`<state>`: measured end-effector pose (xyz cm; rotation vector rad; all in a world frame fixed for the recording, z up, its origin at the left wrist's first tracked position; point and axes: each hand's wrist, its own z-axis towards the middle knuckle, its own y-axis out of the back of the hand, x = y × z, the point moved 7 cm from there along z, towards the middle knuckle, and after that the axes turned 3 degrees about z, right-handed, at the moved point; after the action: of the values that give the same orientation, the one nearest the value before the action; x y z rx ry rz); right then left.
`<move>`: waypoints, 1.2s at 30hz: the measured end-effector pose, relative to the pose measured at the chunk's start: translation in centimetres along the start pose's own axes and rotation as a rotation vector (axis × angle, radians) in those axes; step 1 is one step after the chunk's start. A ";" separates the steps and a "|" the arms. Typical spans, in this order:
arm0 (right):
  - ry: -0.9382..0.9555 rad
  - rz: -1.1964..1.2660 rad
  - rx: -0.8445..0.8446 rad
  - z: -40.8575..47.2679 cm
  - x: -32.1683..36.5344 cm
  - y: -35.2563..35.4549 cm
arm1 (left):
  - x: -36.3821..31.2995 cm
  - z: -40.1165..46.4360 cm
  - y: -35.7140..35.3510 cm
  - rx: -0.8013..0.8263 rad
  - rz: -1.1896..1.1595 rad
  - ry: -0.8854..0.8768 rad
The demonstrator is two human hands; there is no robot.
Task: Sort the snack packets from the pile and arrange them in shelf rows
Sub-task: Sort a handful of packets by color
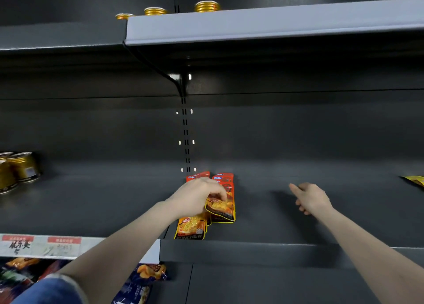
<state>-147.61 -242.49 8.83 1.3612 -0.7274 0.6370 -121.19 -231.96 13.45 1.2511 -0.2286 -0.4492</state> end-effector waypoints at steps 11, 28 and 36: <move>0.017 -0.062 0.014 0.3 0.1 -0.2 | -0.4 0.6 -1.8 0.216 0.108 -0.041; 0.036 -0.027 0.009 0.8 -0.4 -0.3 | -1.6 0.7 -4.2 0.286 0.233 0.025; 0.041 -0.030 0.005 0.9 -0.4 -0.4 | -1.6 0.6 -3.7 0.329 0.237 -0.042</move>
<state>-147.69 -243.45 8.30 1.3571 -0.6716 0.6410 -123.55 -232.63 10.26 1.5141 -0.4963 -0.2378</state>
